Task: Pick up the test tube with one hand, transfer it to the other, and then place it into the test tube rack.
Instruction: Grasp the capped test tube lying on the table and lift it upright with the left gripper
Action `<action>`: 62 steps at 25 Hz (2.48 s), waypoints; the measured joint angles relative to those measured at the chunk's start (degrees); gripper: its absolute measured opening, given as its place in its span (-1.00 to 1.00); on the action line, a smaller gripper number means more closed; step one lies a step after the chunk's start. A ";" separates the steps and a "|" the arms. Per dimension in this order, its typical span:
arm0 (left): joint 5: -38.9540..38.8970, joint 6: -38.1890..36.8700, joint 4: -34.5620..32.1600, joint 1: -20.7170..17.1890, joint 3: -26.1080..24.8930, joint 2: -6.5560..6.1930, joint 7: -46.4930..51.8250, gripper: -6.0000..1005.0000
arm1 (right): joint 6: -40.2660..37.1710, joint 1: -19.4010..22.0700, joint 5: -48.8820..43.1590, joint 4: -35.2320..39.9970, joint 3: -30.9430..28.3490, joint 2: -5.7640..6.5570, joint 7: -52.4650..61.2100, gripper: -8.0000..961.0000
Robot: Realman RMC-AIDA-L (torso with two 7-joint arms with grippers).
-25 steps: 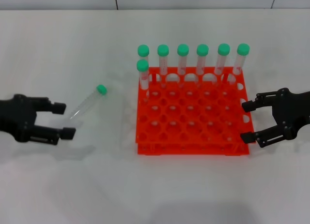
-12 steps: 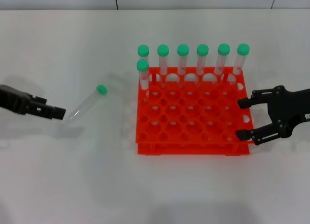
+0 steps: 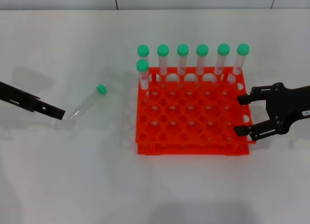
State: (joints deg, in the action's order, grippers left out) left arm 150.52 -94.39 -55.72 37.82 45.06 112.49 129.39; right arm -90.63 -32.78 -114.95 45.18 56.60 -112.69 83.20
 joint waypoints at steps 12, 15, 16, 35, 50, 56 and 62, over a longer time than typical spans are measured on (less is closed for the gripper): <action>2.90 6.23 4.24 1.49 2.44 1.08 0.61 0.71 | -1.26 -0.56 0.00 0.06 0.42 -0.52 -0.12 0.76; 2.96 7.53 6.03 2.24 2.79 1.15 0.82 0.71 | -1.36 -0.48 0.16 0.64 0.45 -0.85 -0.15 0.76; 2.97 7.99 6.64 2.54 3.01 1.18 0.93 0.71 | -1.43 -0.42 0.19 0.84 0.45 -0.95 -0.15 0.76; 5.15 11.82 10.78 5.96 6.74 2.38 4.39 0.42 | -1.92 -0.27 0.04 1.45 0.52 -1.74 -0.17 0.74; 7.06 13.79 13.45 7.37 6.69 2.66 5.17 -0.14 | -1.44 -0.37 -0.17 1.50 0.53 -1.78 0.13 0.73; 7.51 15.07 15.67 8.41 6.66 2.51 5.06 -0.19 | -1.38 -0.44 -0.16 1.49 0.35 -1.81 0.13 0.72; 7.78 15.21 15.71 8.51 6.52 2.66 4.88 -0.40 | -1.38 -0.40 0.14 1.49 0.09 -1.82 0.01 0.72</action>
State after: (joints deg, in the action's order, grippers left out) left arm 158.30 -79.18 -40.01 46.32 51.58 115.15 134.27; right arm -92.02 -33.18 -114.82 46.67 56.68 -114.51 83.21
